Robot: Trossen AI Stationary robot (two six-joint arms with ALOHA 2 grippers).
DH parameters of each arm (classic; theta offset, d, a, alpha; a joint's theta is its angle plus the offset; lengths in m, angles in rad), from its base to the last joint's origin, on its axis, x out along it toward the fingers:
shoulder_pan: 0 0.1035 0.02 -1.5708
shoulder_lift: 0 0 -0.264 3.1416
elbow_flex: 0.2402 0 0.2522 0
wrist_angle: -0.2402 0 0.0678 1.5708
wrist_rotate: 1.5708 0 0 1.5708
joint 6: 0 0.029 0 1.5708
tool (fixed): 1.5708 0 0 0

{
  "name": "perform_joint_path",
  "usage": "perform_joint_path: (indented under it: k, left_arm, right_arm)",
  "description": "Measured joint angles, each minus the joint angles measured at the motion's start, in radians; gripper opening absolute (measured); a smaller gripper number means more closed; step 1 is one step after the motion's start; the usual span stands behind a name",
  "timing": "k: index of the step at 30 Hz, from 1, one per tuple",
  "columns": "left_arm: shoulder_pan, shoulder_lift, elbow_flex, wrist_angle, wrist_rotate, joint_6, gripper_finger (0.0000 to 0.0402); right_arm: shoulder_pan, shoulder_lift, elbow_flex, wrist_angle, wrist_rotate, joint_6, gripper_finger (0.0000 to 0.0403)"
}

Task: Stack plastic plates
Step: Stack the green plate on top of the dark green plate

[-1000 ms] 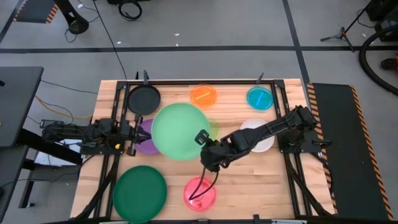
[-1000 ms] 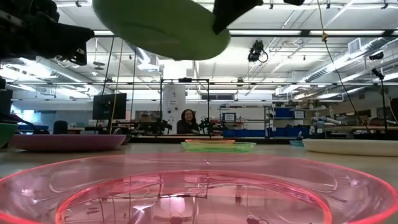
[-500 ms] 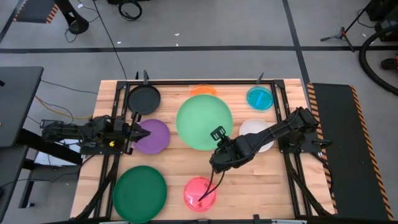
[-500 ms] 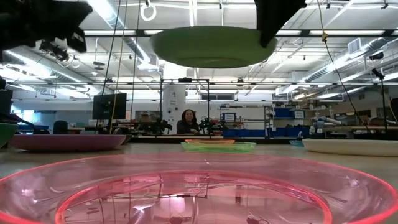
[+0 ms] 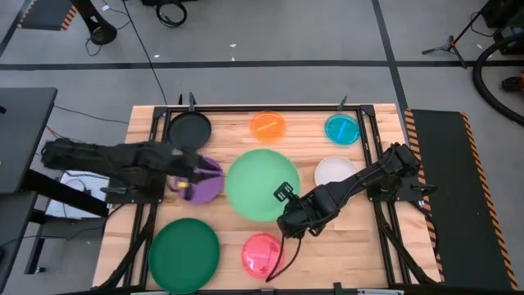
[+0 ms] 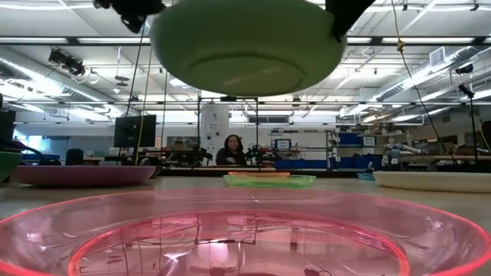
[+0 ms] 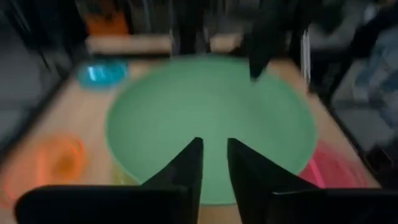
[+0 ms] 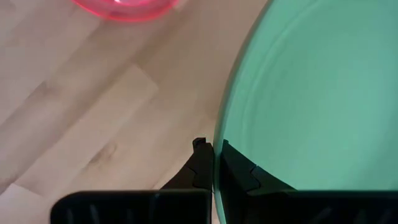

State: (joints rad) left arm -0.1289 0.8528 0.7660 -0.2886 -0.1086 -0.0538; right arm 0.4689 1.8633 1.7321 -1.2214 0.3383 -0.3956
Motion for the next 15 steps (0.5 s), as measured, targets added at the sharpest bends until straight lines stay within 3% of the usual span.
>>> perform_joint_path:
  k: [4, 10, 12, 15]
  left_arm:
    - [-0.028, 0.23, 0.2, -0.21, -0.05, -0.177, 0.0136]
    - [0.026, 0.453, 0.518, -0.722, -0.118, -0.394, 0.0214]
    - [0.051, 0.488, 0.59, -0.808, -0.128, -0.435, 0.0235]
    - [0.088, 0.498, 0.652, -0.805, -0.128, -0.47, 0.0259]
  right_arm:
    - [0.019, 0.0, -0.002, 0.016, 0.02, -0.026, 0.0013]
    - [0.042, -0.001, -0.072, 0.016, 0.101, -0.027, 0.0013]
    - [0.045, -0.001, -0.105, 0.021, 0.114, -0.027, 0.0013]
    - [0.046, -0.001, -0.154, 0.031, 0.137, -0.026, 0.0013]
